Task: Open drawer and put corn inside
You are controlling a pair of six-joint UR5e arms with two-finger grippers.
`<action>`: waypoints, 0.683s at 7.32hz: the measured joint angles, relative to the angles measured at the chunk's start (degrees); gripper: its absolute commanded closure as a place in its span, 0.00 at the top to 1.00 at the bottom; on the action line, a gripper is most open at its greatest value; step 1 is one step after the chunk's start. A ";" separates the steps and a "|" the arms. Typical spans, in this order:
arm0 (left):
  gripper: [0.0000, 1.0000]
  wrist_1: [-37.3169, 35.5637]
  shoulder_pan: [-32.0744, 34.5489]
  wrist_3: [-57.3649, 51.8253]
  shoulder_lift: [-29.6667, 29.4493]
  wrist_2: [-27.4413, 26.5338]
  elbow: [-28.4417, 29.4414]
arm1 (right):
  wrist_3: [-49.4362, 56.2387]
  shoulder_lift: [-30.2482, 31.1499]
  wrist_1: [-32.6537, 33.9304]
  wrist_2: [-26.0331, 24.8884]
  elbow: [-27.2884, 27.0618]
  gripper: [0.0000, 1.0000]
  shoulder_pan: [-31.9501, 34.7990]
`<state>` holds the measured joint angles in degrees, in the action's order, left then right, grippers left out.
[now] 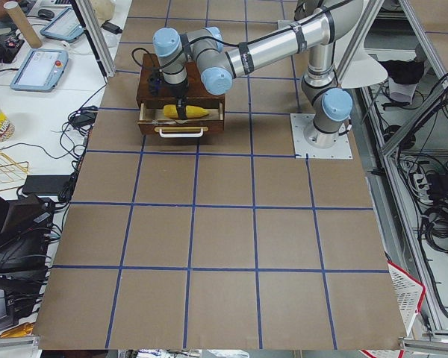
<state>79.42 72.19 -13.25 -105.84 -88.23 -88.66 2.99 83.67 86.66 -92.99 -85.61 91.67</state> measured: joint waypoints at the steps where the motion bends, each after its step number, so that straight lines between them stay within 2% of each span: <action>1: 1.00 0.08 0.02 -0.04 0.24 -0.08 0.13 | 0.00 0.00 0.00 0.00 0.00 1.00 0.00; 5: 1.00 1.58 0.28 -0.11 3.08 -0.35 1.20 | 0.00 0.00 0.00 0.00 0.00 1.00 0.00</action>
<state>81.00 72.47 -13.36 -102.76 -88.58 -87.46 2.99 83.67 86.66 -92.99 -85.61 91.67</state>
